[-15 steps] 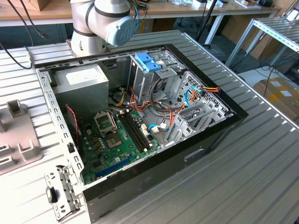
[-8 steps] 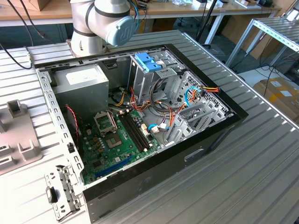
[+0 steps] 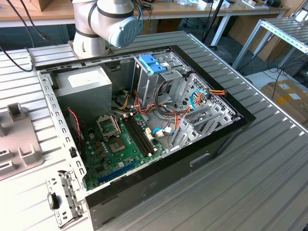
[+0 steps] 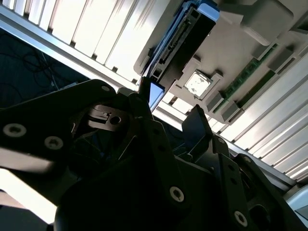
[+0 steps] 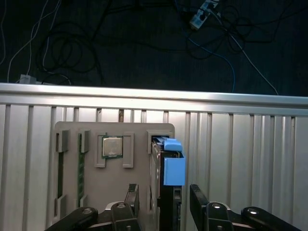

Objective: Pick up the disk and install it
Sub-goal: 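Pick up the disk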

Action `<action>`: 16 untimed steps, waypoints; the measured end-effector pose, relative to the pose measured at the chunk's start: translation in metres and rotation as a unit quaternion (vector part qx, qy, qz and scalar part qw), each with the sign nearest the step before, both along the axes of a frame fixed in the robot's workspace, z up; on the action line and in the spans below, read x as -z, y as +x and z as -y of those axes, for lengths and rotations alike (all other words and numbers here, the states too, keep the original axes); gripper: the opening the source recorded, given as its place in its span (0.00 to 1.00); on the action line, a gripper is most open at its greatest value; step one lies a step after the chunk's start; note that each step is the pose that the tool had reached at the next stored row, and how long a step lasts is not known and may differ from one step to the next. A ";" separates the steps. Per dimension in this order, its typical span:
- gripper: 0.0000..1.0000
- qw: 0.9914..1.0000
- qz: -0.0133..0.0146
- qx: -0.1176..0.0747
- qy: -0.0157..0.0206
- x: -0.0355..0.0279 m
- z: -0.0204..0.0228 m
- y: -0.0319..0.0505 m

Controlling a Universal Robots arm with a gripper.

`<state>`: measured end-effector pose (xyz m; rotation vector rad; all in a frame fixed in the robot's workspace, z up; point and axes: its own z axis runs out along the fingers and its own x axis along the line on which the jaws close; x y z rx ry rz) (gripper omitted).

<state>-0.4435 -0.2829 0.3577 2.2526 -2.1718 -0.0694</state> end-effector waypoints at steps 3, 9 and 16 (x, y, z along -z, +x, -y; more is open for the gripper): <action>0.55 1.000 0.000 0.000 0.000 0.0027 -0.0001 -0.0004; 0.55 1.000 0.000 0.000 0.000 0.0055 -0.0012 -0.0012; 0.55 1.000 0.000 0.000 0.000 0.0082 -0.0020 -0.0013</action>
